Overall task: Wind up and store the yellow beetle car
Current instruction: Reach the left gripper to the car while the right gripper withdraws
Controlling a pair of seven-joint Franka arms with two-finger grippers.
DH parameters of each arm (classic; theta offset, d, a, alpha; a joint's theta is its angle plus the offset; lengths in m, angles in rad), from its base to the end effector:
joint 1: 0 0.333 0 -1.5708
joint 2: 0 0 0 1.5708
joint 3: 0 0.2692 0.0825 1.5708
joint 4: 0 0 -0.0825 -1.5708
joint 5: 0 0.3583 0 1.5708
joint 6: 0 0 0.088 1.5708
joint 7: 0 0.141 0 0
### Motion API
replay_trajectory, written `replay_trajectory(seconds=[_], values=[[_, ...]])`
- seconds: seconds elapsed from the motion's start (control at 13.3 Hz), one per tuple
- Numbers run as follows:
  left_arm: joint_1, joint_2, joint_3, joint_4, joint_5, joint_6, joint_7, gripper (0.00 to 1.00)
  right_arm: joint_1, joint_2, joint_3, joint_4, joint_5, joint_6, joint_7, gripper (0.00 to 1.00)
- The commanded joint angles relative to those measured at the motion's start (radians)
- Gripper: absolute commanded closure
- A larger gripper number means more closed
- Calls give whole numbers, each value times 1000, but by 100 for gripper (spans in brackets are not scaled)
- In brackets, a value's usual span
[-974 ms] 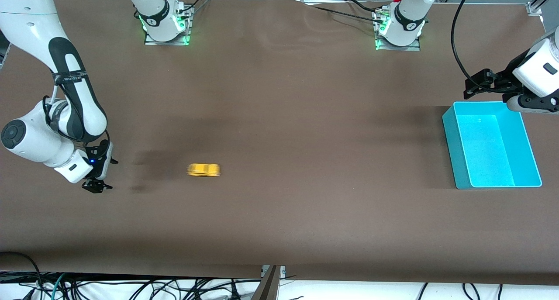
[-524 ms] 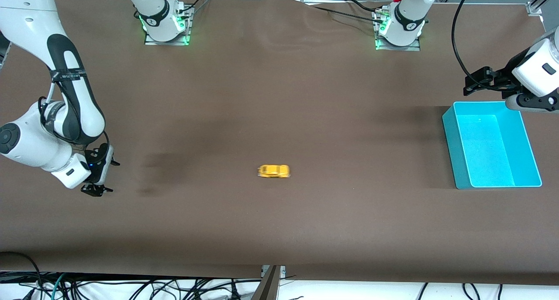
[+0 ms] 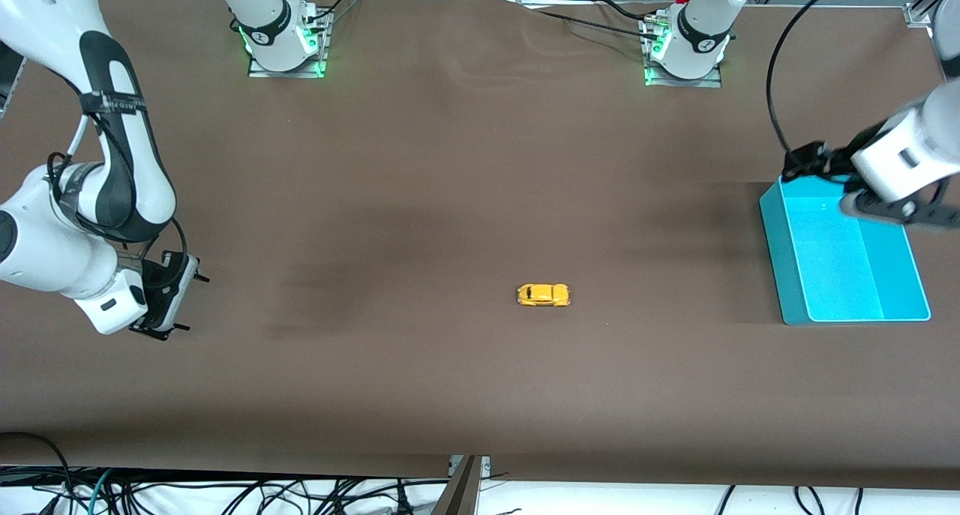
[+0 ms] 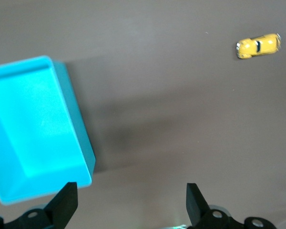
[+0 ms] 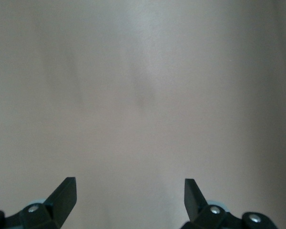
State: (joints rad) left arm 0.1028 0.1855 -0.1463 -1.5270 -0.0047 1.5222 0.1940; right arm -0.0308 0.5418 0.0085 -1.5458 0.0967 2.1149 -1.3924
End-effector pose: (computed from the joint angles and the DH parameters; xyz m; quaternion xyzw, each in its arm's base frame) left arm 0.5562 -0.0201 0.4594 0.9884 -0.1179 -0.0926 0.0229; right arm 0.6538 -0.0079 0.2776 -0.7892 -0.6124 -0.0389 0.0245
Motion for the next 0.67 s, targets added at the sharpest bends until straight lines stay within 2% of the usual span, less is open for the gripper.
replay_trajectory(seconds=[0.0, 0.15, 0.37, 0.52, 0.6], values=[[-23, 124, -10, 33, -15, 77, 181, 0, 40, -62, -4, 22, -69, -97, 200, 0], [-92, 190, -10, 33, -14, 177, 272, 0, 68, -98, -2, 23, -98, -143, 338, 0], [-231, 291, -10, 47, -14, 339, 289, 0, 101, -144, -4, 27, -107, -235, 551, 0], [-326, 389, -7, 129, -8, 381, 317, 0, 101, -155, 1, 103, -107, -355, 704, 0], [-353, 454, -9, 201, -8, 392, 352, 0, 101, -155, 2, 142, -104, -415, 769, 0]])
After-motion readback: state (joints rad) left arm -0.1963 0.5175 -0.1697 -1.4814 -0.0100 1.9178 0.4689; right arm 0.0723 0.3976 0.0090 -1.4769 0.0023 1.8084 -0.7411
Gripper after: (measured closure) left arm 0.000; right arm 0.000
